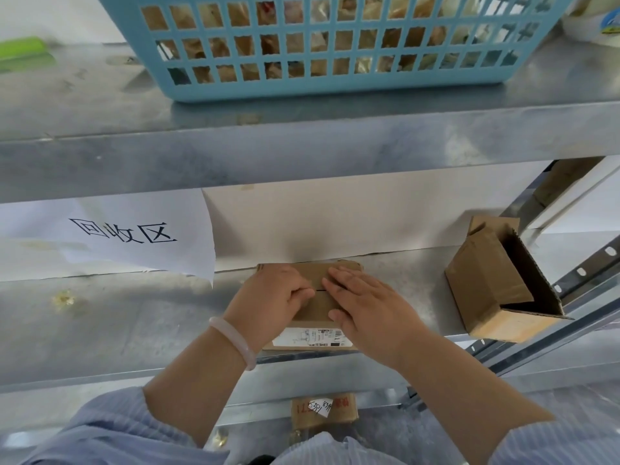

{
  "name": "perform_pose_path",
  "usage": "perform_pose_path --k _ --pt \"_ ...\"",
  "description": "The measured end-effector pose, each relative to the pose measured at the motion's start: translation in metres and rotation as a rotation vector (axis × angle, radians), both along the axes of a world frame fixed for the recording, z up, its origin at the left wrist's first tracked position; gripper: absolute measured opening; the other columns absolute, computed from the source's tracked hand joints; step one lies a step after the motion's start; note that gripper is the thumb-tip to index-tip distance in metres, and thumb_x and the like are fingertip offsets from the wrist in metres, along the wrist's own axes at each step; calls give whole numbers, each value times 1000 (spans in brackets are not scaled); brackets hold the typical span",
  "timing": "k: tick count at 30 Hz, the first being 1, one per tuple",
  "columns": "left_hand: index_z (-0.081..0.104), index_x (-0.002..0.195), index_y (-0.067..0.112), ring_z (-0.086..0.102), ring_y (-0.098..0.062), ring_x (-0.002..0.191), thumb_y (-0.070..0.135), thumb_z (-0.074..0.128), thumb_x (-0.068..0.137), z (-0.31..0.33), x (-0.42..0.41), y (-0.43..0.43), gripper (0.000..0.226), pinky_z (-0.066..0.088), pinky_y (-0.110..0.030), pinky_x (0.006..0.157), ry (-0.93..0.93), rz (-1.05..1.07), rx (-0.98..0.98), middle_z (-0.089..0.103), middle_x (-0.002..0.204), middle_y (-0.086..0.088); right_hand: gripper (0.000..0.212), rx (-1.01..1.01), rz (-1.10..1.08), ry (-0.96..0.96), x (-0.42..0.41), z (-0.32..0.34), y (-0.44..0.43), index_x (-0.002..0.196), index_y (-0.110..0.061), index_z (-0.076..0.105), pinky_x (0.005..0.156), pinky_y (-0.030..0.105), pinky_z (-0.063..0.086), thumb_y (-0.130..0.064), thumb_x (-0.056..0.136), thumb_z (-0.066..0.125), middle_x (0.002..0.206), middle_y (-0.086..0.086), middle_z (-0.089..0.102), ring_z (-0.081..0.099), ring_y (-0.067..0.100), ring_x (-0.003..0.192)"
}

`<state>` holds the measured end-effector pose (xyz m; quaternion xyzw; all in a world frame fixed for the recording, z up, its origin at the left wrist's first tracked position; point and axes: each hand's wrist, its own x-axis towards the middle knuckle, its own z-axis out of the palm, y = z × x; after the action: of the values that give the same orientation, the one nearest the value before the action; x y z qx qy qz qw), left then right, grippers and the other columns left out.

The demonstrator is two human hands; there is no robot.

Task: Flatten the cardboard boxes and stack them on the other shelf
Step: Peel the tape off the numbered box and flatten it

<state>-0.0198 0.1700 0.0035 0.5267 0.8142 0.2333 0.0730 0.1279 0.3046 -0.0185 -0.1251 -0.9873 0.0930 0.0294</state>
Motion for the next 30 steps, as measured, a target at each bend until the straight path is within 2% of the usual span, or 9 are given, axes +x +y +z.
perform_pose_path --k 1,5,7,11,14,18,22,26,30 --pt "68 91 28 51 0 74 33 65 88 -1 0 1 7 42 -19 71 -40 51 20 58 80 18 62 8 -10 -17 -1 1 0 153 -28 20 112 21 -7 -55 98 22 161 -9 15 11 9 147" --pt "59 110 29 56 -8 89 37 73 79 -6 2 3 35 48 -26 84 -148 185 -38 54 99 11 91 56 -24 -80 -8 0 -2 155 -25 11 117 31 0 -74 79 -3 161 -9 10 7 11 146" --pt "65 108 28 55 -11 91 38 71 80 -5 3 6 30 47 -30 86 -107 187 -88 54 99 9 91 70 -33 -92 -11 -3 -3 155 -24 8 118 33 0 -76 81 0 162 -9 8 5 11 145" --pt "66 85 29 56 -6 79 32 72 80 -2 3 9 8 46 -24 73 -146 211 -90 57 81 17 91 92 -38 -117 -11 -7 -5 155 -23 4 118 34 -1 -76 81 -3 162 -9 4 2 11 145" --pt "59 73 29 54 -5 71 30 68 83 -1 3 6 14 42 -20 64 -106 233 -58 58 73 14 92 89 -51 -115 -11 -7 -5 155 -24 5 118 34 0 -76 80 -5 162 -10 5 2 11 145" --pt "58 84 25 54 -3 72 30 64 86 -1 -1 0 9 45 -22 67 -74 220 -19 59 74 13 90 94 -55 -116 -11 -8 -7 155 -25 7 119 35 0 -75 81 -3 162 -10 6 3 11 145" --pt "69 99 23 59 -15 82 31 60 89 5 -3 5 16 48 -29 77 -28 154 -157 61 89 4 90 97 -57 -109 -12 -10 -8 155 -24 7 118 35 0 -74 81 -5 162 -9 7 3 12 145" --pt "69 94 23 59 -17 83 29 57 90 6 5 9 14 50 -35 80 47 164 -175 60 93 2 90 87 -58 -97 -11 -11 -8 155 -23 5 118 33 -4 -72 81 -10 162 -7 6 1 12 147" --pt "59 81 23 57 -17 80 23 53 88 7 6 5 9 49 -33 75 116 188 -127 59 85 5 89 85 -59 -95 -10 -11 -8 155 -22 4 118 33 -5 -71 82 -8 162 -6 5 1 12 147"
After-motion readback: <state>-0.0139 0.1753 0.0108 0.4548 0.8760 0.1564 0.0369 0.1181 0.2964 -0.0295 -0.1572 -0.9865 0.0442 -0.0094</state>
